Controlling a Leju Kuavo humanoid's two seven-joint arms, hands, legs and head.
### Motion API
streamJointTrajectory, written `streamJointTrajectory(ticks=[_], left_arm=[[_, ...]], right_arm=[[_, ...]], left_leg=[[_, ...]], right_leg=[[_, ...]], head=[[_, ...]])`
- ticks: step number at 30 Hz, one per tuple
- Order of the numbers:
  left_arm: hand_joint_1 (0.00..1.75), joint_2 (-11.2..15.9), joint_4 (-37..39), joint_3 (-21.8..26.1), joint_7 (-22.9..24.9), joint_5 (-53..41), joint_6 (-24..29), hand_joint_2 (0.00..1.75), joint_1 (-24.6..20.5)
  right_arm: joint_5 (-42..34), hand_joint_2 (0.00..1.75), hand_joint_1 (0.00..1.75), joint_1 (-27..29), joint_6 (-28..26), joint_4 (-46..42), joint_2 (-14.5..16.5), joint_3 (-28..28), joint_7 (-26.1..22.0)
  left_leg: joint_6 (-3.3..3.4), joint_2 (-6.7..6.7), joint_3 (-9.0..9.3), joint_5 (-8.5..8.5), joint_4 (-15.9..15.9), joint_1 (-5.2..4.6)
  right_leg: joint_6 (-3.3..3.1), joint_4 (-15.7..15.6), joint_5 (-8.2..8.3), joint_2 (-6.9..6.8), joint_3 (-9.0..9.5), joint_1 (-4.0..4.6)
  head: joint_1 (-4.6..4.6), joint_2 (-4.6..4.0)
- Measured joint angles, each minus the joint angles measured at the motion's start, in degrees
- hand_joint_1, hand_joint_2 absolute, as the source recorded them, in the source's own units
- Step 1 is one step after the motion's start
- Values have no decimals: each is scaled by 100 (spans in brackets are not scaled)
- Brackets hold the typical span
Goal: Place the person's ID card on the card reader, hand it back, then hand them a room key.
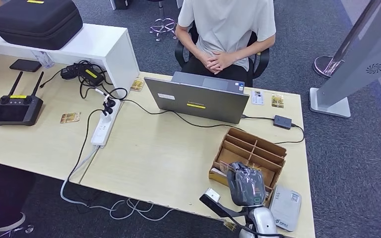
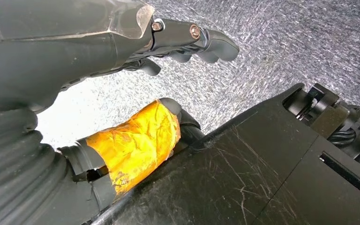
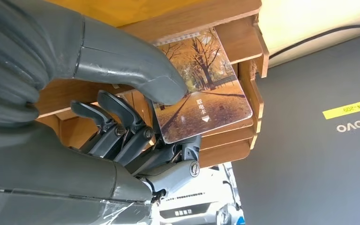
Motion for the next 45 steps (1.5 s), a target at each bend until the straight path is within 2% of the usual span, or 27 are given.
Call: streamJointTrajectory(ticks=[6, 9, 15, 19, 34, 45], left_arm=[[0, 1, 0, -1, 45, -33, -98, 175, 0], [0, 2, 0, -5, 50, -51, -172, 175, 0], [0, 2, 0, -9, 43, -65, -348, 175, -2], [0, 0, 0, -10, 39, -72, -429, 175, -5], [0, -2, 0, -11, -8, -113, -487, 175, -17], [0, -2, 0, -28, -59, -154, -512, 175, -20]], right_arm=[[-739, 175, 175, -402, 19, 483, 58, -23, -239], [-1373, 175, 175, -675, 271, 696, 74, 10, -282], [-3006, 175, 175, -1344, 1907, 636, 60, 196, -58], [-3778, 175, 175, -1796, 2534, 609, 26, 262, 39], [-4682, 175, 175, -2491, 3041, 1016, -40, 315, -10], [-5339, 175, 175, -3140, 3099, 1442, -43, 220, 15]], left_leg=[[1, 5, 2, 6, 0, 0], [2, 4, 0, 12, 0, 0], [-5, 15, 1, 18, 1, 0], [-8, 14, 1, 21, 1, 0], [-8, 12, -2, 20, 1, 0], [-9, 11, -3, 20, 1, 0]], right_leg=[[-6, 0, 10, 3, 1, 0], [-9, 1, 14, 1, 1, 0], [-9, 1, 25, 14, -5, 0], [-9, 2, 26, 13, -5, 0], [-9, 2, 25, 12, -6, 0], [-9, 2, 25, 12, -7, 0]], head=[[0, 0], [1, 0], [1, 0], [1, 0], [1, 0], [1, 0]])
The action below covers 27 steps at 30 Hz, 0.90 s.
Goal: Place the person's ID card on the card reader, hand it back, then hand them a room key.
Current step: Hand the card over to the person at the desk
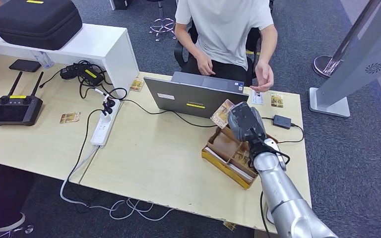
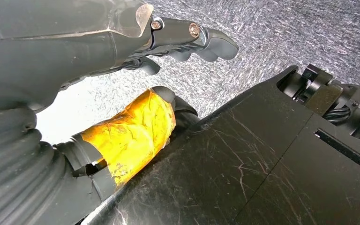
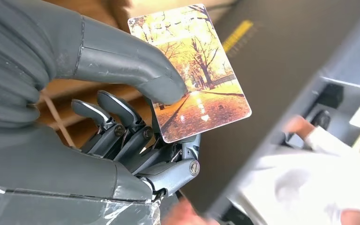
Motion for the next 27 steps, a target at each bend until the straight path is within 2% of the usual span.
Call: streamJointTrajectory(ticks=[10, 27], left_arm=[[0, 0, 0, -36, -17, -7, -25, 175, -1], [0, 2, 0, -48, -27, -13, -40, 175, -4]], right_arm=[[-586, 175, 175, -1003, 84, 95, 2, -336, 238], [-636, 175, 175, -1194, -83, 95, 0, -362, 325]], left_leg=[[0, -1, 0, 1, 1, 0], [0, -1, 0, 1, 1, 0]], right_leg=[[0, 0, 3, 0, 0, 0], [0, 0, 3, 0, 0, 0]], head=[[-1, 0], [-1, 0]])
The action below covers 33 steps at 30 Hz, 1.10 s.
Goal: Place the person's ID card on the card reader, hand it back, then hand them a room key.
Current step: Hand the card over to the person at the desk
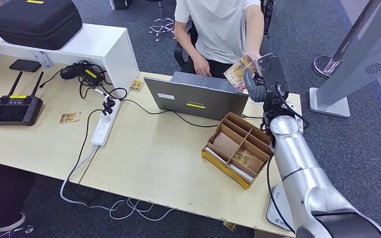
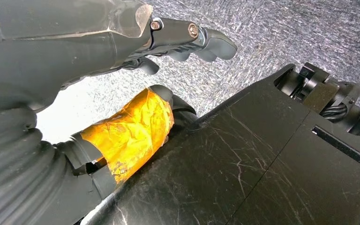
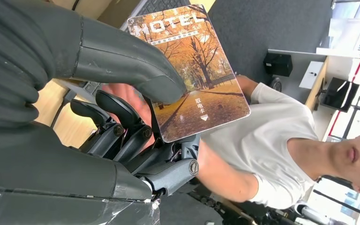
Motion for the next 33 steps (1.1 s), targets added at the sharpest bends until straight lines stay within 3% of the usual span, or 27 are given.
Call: streamJointTrajectory(ticks=[7, 12, 16, 18, 22, 26, 33], left_arm=[[0, 0, 0, -87, -21, -9, -31, 175, -1], [0, 0, 0, -90, -29, -10, -55, 175, -2], [0, 0, 0, -90, -52, -7, -113, 175, -2], [0, 1, 0, -90, -61, -2, -179, 175, -5], [0, 4, 0, -90, -13, 1, -222, 175, -10], [0, 11, 0, -90, 23, 1, -218, 175, -12], [0, 15, 0, -90, 25, 5, -194, 175, -11]], right_arm=[[463, 175, 175, -316, -874, 141, -23, -1, 390], [626, 175, 175, -442, -1067, 307, -77, 2, 501], [896, 0, 0, -520, -1279, 492, -153, 11, 687], [984, 0, 0, -533, -1343, 598, -211, 12, 741], [1078, 175, 0, -534, -1412, 758, -332, 12, 758], [1132, 0, 0, -532, -1434, 870, -433, 11, 760], [1056, 0, 0, -489, -1420, 969, -669, -95, 754]], left_leg=[[0, -2, 0, 0, 0, 0], [0, -4, 0, 0, 0, 0], [0, -7, 0, 0, 1, 0], [0, -8, 0, 0, 1, 0], [0, -8, 0, 0, 1, -1], [0, -7, 0, 0, 1, -1], [0, -8, 0, 0, 2, -1]], right_leg=[[0, 0, 0, 0, 0, 0], [0, 0, 0, 0, 0, 0], [0, 0, 0, -4, 0, 0], [0, 0, 0, -5, 0, 0], [0, 0, 0, -4, 0, -1], [0, 0, 0, -3, -1, 0], [0, 0, 0, -5, -1, 0]], head=[[1, 0], [0, 0], [0, 0], [0, 0], [1, 0], [0, 0], [1, 0]])
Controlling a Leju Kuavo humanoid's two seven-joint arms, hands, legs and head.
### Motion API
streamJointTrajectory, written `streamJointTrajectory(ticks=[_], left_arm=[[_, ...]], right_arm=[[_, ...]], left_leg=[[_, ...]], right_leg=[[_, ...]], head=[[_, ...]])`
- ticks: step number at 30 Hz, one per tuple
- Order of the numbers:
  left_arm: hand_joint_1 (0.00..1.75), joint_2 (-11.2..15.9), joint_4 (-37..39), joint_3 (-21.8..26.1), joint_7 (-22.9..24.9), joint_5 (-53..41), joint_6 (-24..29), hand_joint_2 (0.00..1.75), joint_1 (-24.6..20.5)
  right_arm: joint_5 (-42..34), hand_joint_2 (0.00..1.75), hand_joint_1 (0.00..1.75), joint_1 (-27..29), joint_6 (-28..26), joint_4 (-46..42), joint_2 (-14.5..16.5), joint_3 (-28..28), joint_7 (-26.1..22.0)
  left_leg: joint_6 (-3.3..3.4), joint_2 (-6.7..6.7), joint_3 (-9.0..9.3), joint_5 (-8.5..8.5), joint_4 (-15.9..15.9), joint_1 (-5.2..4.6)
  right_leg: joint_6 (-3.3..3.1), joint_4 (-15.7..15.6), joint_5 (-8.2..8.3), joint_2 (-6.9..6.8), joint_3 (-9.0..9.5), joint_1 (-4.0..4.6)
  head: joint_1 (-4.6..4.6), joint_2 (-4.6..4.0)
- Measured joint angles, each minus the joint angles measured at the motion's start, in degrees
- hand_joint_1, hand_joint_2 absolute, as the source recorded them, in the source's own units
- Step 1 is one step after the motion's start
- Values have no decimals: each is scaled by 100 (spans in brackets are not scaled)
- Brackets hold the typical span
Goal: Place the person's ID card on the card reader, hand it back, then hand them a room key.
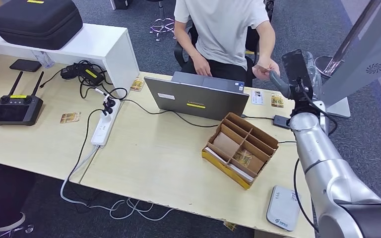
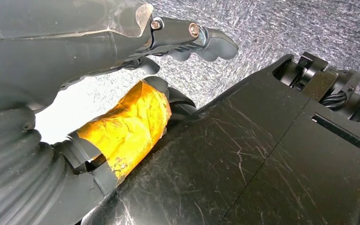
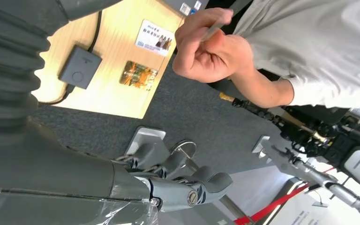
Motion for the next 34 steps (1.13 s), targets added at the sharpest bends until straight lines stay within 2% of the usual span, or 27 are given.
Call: streamJointTrajectory(ticks=[15, 20, 24, 29, 33, 34], left_arm=[[0, 1, 0, 0, 2, 1, 8, 175, 0], [0, 2, 0, 0, 12, 4, 13, 175, 0], [0, 5, 0, 0, 16, 27, 36, 175, 7], [0, 18, 0, 0, 56, 62, 77, 175, 22], [0, 29, 0, 0, 104, 93, 149, 175, 37], [0, 30, 0, 0, 111, 100, 158, 175, 39]], right_arm=[[-37, 0, 0, 56, 4, 27, -172, -106, -19], [-371, 0, 0, 96, 2, 30, -337, -335, -58], [-798, 175, 0, 239, 101, 26, -822, -759, -290], [-1285, 175, 0, 699, 211, 9, -1763, -1476, -498], [-1774, 175, 0, 1502, 361, 9, -2580, -2207, -772], [-1836, 175, 0, 1625, 389, 10, -2682, -2313, -815]], left_leg=[[0, 4, 1, 0, 0, 0], [1, -3, 1, 0, 2, 0], [8, -39, -8, 4, 9, -3], [21, -62, -18, -5, 23, -8], [39, -97, -20, -17, 27, -8], [42, -103, -21, -19, 27, -8]], right_leg=[[1, 0, 1, 5, -1, 0], [2, -2, 1, -3, 0, 0], [7, -5, -2, -39, 5, -3], [13, -14, -3, -57, 8, -5], [36, -21, -18, -96, 29, -5], [40, -22, -21, -102, 33, -4]], head=[[-1, 0], [-1, 0], [1, 0], [-1, 0], [1, 0], [1, 0]])
